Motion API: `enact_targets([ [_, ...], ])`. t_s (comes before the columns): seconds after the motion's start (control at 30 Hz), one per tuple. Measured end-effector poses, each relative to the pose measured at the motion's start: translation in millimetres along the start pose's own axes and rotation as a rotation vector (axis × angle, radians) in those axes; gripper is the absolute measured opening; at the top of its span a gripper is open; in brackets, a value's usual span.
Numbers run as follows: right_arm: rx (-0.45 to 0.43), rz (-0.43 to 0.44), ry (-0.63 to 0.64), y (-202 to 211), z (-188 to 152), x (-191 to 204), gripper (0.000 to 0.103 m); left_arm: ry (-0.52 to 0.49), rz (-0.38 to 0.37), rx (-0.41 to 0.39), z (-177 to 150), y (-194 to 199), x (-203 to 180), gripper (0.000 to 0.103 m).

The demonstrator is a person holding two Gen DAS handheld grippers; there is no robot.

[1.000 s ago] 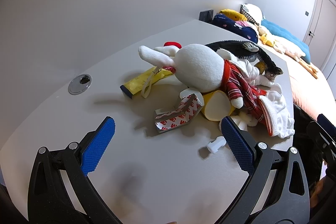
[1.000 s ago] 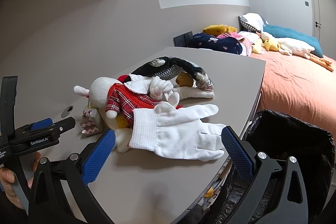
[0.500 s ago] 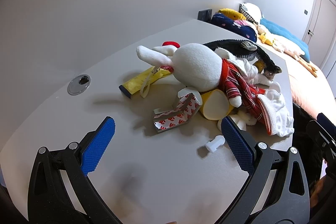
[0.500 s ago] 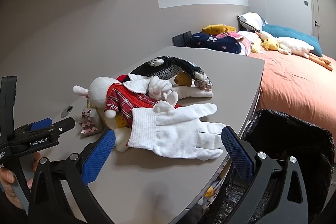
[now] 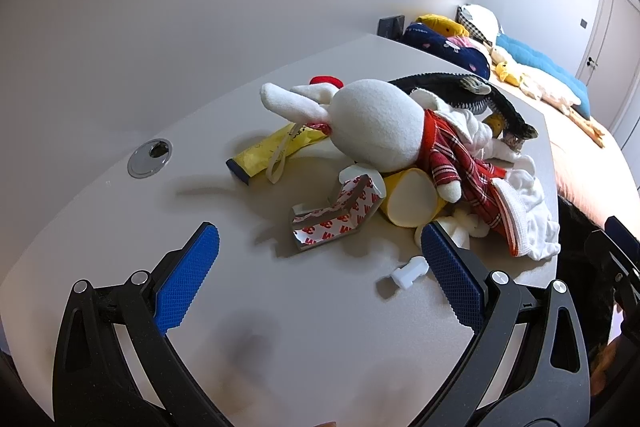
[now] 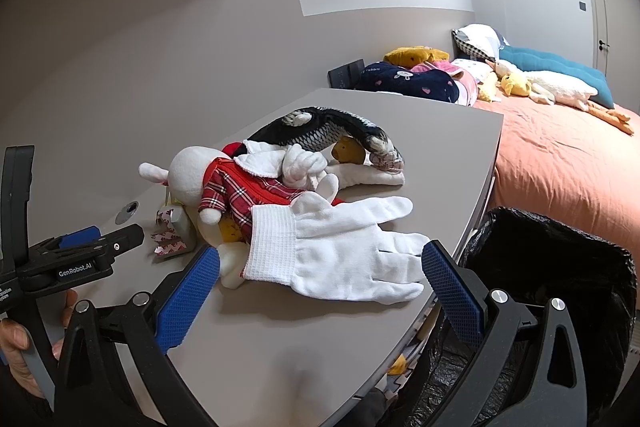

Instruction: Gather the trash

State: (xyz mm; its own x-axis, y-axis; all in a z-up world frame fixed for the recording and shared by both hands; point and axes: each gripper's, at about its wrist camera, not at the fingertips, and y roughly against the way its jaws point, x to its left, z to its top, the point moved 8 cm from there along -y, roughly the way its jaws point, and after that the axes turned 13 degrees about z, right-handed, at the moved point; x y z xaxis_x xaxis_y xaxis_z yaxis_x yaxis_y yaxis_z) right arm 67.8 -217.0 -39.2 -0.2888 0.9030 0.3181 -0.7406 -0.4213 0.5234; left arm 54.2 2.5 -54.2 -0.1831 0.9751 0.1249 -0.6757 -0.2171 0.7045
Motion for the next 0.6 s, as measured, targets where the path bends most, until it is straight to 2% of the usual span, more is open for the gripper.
enact_targets([
  [0.37,0.000,-0.001,0.001,-0.1,0.2,0.2,0.101,-0.007,0.002,-0.002,-1.0,-0.1,-1.0,0.098],
  [0.6,0.032,0.008,0.003,-4.4,-4.6,0.3,0.101,-0.072,0.031,-0.020,-5.6,-3.6,-8.5,0.098],
])
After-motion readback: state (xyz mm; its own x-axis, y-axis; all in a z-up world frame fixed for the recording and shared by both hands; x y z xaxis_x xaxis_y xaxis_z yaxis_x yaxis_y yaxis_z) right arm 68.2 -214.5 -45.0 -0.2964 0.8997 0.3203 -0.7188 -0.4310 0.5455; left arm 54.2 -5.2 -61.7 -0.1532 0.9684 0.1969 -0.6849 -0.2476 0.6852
